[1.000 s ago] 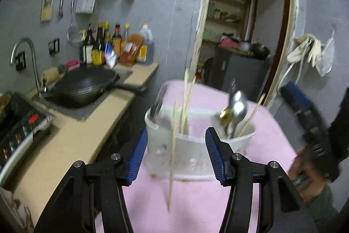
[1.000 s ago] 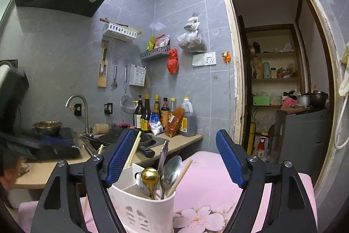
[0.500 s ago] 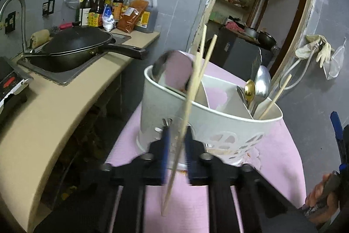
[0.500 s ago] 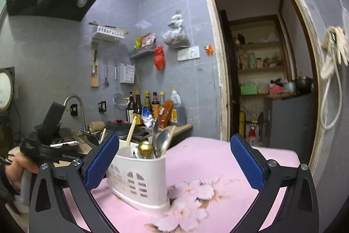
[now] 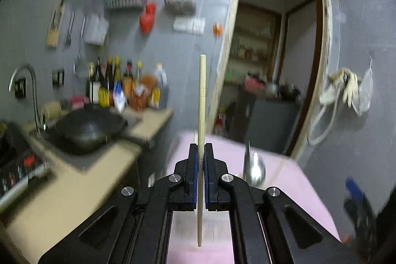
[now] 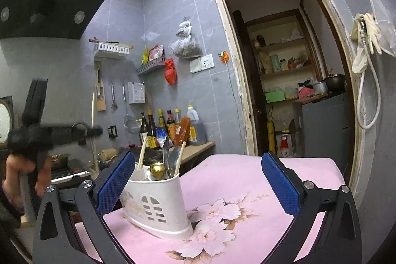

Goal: Organize utensils
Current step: 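Lower the chopstick into the caddy and open the left gripper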

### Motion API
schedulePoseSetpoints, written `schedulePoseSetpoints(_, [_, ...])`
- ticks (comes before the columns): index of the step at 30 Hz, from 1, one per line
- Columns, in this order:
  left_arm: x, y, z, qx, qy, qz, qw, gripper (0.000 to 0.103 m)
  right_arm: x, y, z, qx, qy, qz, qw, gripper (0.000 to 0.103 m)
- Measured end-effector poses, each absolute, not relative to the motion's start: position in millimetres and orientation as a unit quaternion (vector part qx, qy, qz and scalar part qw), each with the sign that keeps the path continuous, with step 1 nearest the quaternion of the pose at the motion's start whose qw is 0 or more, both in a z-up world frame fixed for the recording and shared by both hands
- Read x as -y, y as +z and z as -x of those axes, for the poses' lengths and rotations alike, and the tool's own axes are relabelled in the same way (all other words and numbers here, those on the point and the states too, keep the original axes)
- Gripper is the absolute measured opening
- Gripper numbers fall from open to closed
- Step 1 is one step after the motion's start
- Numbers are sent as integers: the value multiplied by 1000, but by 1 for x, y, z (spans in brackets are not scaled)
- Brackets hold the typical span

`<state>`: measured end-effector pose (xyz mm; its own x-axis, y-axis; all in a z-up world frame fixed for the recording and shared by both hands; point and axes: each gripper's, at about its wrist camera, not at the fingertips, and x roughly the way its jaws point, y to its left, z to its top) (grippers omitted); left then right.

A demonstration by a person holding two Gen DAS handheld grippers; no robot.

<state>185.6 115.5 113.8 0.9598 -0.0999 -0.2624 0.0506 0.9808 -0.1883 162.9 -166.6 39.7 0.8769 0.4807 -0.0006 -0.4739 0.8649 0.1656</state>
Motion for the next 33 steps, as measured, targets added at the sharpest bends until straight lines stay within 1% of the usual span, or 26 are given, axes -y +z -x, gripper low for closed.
schedulePoseSetpoints(4, [-120,122,-214,-107,-9,99,989,2,170,37,-160,-21,238,-83,967,103])
schedulePoseSetpoints(8, [-125,114,-235,-83,16,86,993,2,175,36,-156,-24,228,-86,969,103])
schedulePoseSetpoints(14, [-123,93,-240,-114,17,80,990,3,183,35,-138,-16,199,-78,977,103])
schedulePoseSetpoints(16, [-123,87,-237,-128,10,81,988,5,185,35,-132,-15,191,-74,979,103])
schedulePoseSetpoints(17, [-124,86,-236,-134,7,83,988,12,185,35,-131,-16,188,-73,979,103])
schedulePoseSetpoints(18, [-125,85,-232,-137,2,87,987,28,185,35,-128,-18,185,-73,980,103])
schedulePoseSetpoints(20, [-126,84,-222,-127,-10,102,987,48,184,36,-123,-24,175,-71,982,103])
schedulePoseSetpoints(26, [-119,82,-184,-135,-39,109,984,48,179,36,-104,-47,151,-60,986,103])
schedulePoseSetpoints(28, [-114,76,-166,-141,-47,104,983,51,177,34,-94,-52,142,-57,987,103])
schedulePoseSetpoints(30, [-108,67,-147,-147,-61,101,982,57,178,32,-85,-56,135,-55,988,103])
schedulePoseSetpoints(33, [-97,51,-118,-162,-78,88,980,63,179,30,-68,-60,124,-54,989,103])
